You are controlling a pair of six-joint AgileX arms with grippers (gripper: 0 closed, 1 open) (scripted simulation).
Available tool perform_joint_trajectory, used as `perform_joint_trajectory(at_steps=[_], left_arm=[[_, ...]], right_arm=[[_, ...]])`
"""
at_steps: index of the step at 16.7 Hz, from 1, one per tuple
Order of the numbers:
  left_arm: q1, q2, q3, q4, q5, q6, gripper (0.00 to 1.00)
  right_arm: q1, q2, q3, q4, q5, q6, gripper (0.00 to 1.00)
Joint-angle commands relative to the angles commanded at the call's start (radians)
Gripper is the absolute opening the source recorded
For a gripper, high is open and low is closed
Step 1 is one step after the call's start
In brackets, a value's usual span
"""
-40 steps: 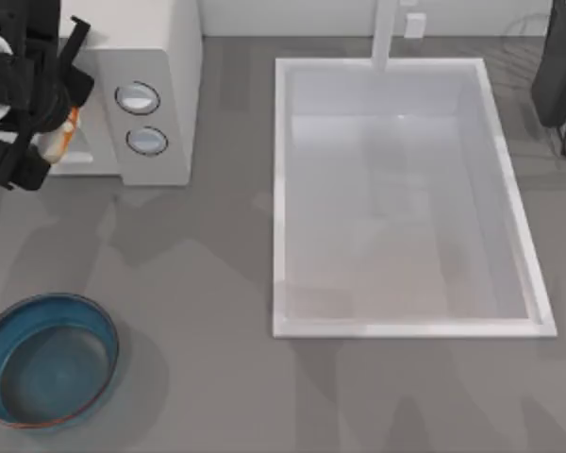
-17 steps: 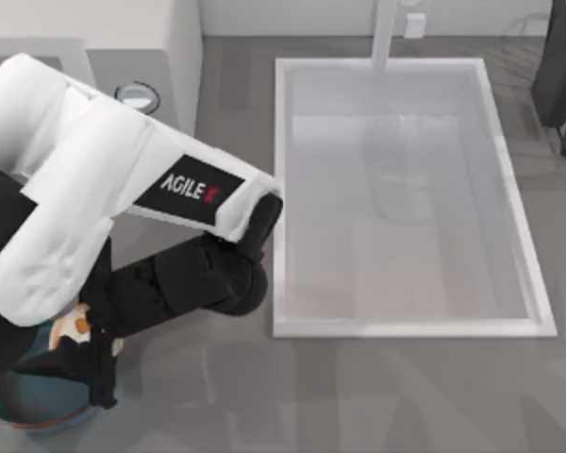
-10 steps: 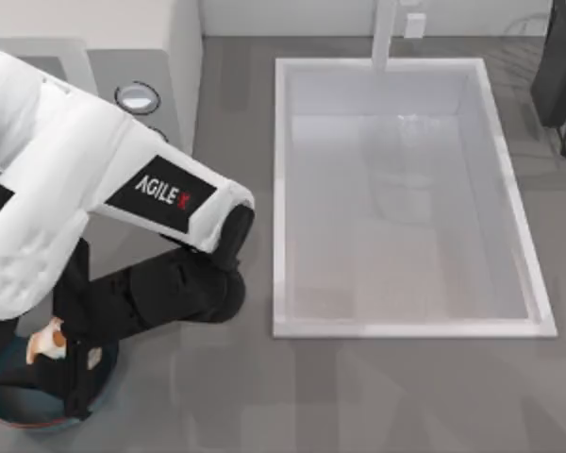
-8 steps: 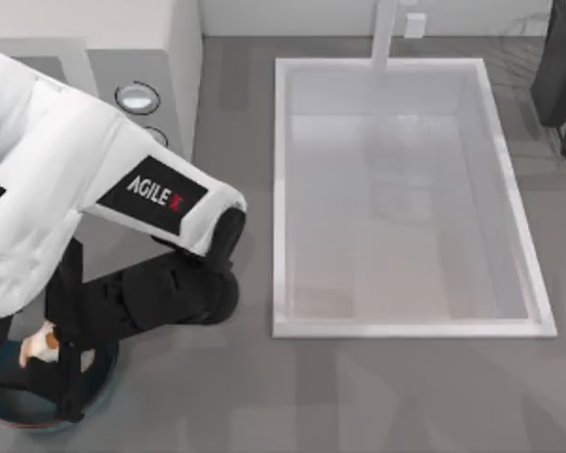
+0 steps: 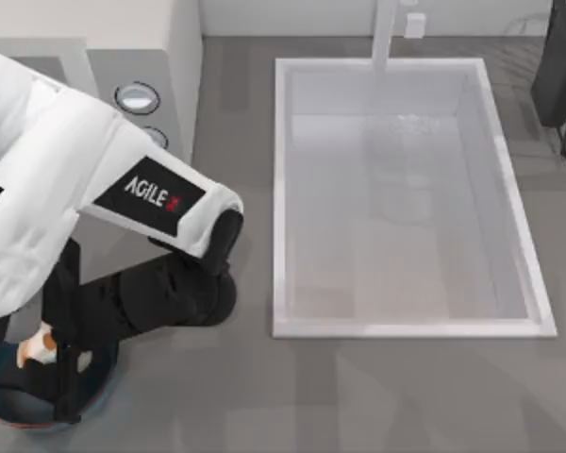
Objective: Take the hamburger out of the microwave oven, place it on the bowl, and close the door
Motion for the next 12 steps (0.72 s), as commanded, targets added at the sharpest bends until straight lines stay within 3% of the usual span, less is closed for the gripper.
perform_joint_trajectory(at_steps=[9, 12], left_arm=[[0.000, 0.000, 0.000, 0.000, 0.000, 0.000, 0.98], [0.000, 0.000, 0.000, 0.000, 0.000, 0.000, 1.00]], right_arm=[[0.000, 0.000, 0.000, 0.000, 0.000, 0.000, 1.00], [0.000, 0.000, 0.000, 0.000, 0.000, 0.000, 1.00]])
